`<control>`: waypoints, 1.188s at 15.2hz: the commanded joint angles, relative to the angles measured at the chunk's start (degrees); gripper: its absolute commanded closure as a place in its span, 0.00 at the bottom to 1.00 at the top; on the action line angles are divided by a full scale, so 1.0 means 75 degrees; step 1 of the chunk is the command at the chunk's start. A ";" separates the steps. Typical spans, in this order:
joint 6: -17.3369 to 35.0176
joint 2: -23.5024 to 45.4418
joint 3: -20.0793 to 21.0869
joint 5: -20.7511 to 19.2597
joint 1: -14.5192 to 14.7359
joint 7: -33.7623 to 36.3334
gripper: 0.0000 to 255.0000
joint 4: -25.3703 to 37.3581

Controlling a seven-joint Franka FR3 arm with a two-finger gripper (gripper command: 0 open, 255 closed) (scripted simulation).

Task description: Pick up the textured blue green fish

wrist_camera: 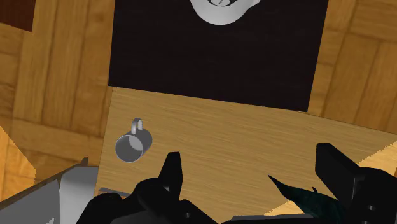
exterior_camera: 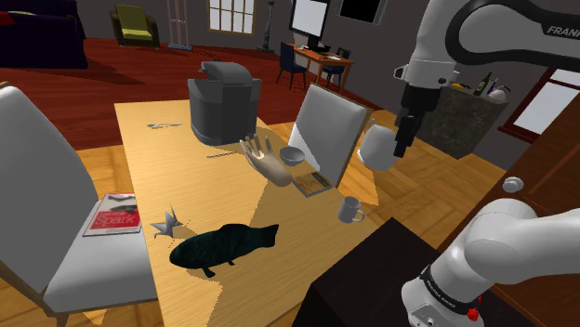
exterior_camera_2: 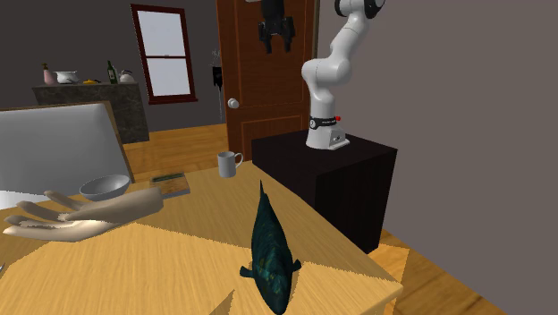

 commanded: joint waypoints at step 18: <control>0.3714 0.4095 0.1257 -0.0743 0.0954 -0.1053 0.00 0.0610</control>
